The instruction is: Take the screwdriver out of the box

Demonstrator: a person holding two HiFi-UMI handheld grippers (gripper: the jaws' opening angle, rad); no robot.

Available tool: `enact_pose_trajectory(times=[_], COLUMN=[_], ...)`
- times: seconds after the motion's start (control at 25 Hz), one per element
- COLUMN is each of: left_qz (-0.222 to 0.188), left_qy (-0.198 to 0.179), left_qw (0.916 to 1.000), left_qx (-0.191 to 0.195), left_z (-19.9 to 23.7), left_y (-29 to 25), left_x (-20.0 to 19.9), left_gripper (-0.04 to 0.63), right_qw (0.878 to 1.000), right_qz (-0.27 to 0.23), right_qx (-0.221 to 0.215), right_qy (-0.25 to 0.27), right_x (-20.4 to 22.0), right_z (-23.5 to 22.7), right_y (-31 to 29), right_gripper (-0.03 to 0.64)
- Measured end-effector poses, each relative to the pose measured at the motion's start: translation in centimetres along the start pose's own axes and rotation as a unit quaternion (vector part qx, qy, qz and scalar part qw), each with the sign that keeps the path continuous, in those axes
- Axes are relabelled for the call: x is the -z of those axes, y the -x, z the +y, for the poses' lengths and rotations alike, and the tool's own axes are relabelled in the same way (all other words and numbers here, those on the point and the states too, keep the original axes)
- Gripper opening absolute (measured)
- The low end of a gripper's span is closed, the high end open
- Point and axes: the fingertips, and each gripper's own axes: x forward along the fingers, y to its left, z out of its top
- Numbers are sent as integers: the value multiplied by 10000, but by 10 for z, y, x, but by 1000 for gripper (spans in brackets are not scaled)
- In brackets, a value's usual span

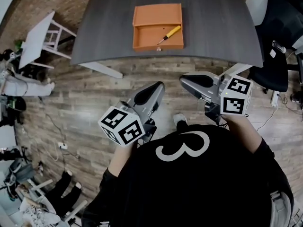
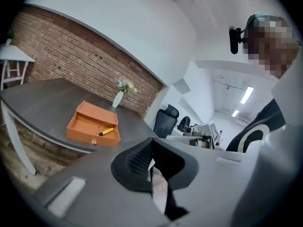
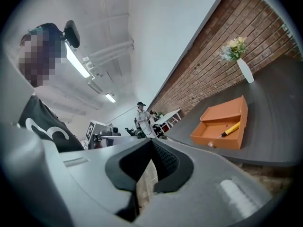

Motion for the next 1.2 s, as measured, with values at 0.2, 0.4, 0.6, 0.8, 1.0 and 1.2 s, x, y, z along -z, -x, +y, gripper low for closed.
enact_pose_trajectory(times=[0.2, 0.4, 0.6, 0.8, 1.0, 1.2], left_qz=[71, 222, 747, 1314, 1875, 2383], left_qy=[-375, -514, -778, -920, -1227, -1439], left_qw=[9993, 9984, 9942, 9870, 9746, 9605], left_qx=[12, 74, -2, -5, 5, -15], left_z=[15, 38, 78, 115, 143, 170], left_y=[-31, -55, -90, -131, -171, -201], left_x=[-28, -40, -46, -51, -44, -29], left_gripper=[38, 76, 105, 135, 179, 201], right_qw=[9998, 9991, 9973, 9951, 9914, 9872], right_qz=[-124, -325, -472, -563, -660, -733], right_qx=[74, 231, 570, 791, 1027, 1235], right_qy=[149, 152, -3, -180, -476, -698], right_x=[-33, -53, -68, -85, -86, -85], right_z=[-24, -45, -83, -120, -155, -183], right_y=[-2, 0, 1, 0, 4, 11], right_gripper=[2, 2, 2, 2, 2, 2])
